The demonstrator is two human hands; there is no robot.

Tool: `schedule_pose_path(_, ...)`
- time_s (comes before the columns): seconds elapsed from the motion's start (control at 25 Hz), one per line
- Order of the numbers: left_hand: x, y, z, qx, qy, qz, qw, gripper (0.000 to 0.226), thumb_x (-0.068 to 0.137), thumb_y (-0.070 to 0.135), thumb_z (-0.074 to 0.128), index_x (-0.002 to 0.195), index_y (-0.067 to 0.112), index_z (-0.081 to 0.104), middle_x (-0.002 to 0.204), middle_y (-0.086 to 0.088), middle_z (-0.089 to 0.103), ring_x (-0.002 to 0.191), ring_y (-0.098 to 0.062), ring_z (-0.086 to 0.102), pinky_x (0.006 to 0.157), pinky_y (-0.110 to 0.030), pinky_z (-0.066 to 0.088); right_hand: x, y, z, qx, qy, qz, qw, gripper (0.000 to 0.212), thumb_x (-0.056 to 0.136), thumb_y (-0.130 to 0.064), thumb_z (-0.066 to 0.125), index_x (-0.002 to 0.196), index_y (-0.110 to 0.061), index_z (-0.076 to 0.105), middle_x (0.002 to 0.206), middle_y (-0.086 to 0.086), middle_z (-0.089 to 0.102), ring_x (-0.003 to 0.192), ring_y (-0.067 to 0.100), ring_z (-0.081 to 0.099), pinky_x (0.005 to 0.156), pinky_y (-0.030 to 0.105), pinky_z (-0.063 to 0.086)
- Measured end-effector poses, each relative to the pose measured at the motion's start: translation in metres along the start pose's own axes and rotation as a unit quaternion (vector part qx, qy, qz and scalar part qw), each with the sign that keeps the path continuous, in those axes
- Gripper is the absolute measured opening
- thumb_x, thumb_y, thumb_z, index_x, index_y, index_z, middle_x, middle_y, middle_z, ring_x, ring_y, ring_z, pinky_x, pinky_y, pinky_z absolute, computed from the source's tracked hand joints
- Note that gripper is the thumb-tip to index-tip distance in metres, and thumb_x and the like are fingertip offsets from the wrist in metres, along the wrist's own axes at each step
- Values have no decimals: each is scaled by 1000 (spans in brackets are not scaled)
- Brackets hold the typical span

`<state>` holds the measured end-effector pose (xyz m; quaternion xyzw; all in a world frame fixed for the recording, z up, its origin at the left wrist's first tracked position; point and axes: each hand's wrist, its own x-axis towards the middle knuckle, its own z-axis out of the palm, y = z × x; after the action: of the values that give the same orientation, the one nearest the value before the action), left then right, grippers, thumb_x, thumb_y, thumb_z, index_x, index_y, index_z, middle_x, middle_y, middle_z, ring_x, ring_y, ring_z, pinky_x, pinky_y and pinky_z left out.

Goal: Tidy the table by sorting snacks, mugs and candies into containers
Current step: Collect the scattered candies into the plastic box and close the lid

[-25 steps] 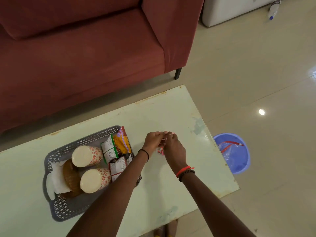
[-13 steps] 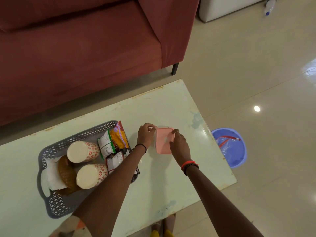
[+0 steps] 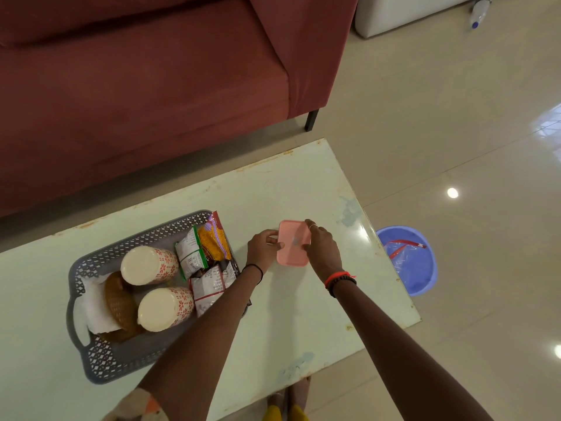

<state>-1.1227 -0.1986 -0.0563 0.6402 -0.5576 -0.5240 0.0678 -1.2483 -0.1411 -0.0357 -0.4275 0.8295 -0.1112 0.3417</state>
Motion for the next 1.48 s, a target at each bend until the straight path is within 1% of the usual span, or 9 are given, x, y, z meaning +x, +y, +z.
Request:
schedule_pose_path(0.16,-1,1,1,-1,0,1,1000,37,79,2,68,116,2,62,107,-21,69,100,-32,65,80,-26,45,17,0,-9,141,28,63,988,37,88,0,49,120,-11,62,106,19,67,90,28,63,85,36,53)
schedule_pose_path(0.52,4,4,2,22,-15,0,1000,36,80,3,66,115,2,59,108,-21,68,102,-33,62,83,-34,46,54,6,-19,279,-29,183,942,17,79,11,66,96,11,68,91,22,66,79,27,63,88,44,57)
schedule_pose_path(0.72,8,4,0,32,-33,-8,999,37,81,3,66,117,1,58,109,-22,67,104,-33,61,83,-34,46,44,5,-6,266,9,180,947,16,87,-3,62,99,6,66,97,23,69,78,26,63,86,44,57)
schedule_pose_path(0.84,7,7,3,23,-26,-21,999,38,82,1,64,119,1,54,112,-23,65,106,-34,60,84,-34,46,25,11,5,318,-19,221,922,32,88,-20,65,109,4,58,108,24,67,88,31,66,83,44,58)
schedule_pose_path(0.92,3,5,7,5,-15,-34,999,40,83,0,62,121,2,50,113,-24,63,108,-35,58,88,-37,45,10,17,14,363,-47,251,896,35,84,-14,70,110,6,56,111,25,64,101,37,66,85,44,57)
schedule_pose_path(1.12,-9,0,11,-11,-6,-32,999,70,82,1,65,142,18,32,111,-22,61,98,-28,59,89,-36,45,-6,30,16,416,-23,271,868,25,79,16,62,104,14,60,104,31,63,100,38,64,96,44,52)
schedule_pose_path(1.28,-20,-6,11,51,-72,38,995,97,73,3,75,150,21,17,119,-20,56,98,-26,58,82,-29,46,-4,30,10,380,-8,267,886,26,77,16,62,103,12,64,90,19,64,84,27,62,91,41,55)
schedule_pose_path(1.36,-24,-7,9,69,-100,48,991,108,72,2,77,151,20,5,125,-19,55,110,-29,58,92,-36,50,-3,29,8,364,-6,264,893,25,77,15,63,102,10,65,90,17,63,83,26,61,88,39,56)
schedule_pose_path(1.48,-26,-6,6,136,-126,55,981,117,73,6,77,150,21,-10,124,-17,58,109,-30,60,95,-46,49,-2,30,7,352,-3,257,900,22,78,15,64,99,12,64,89,17,62,83,26,61,87,40,57)
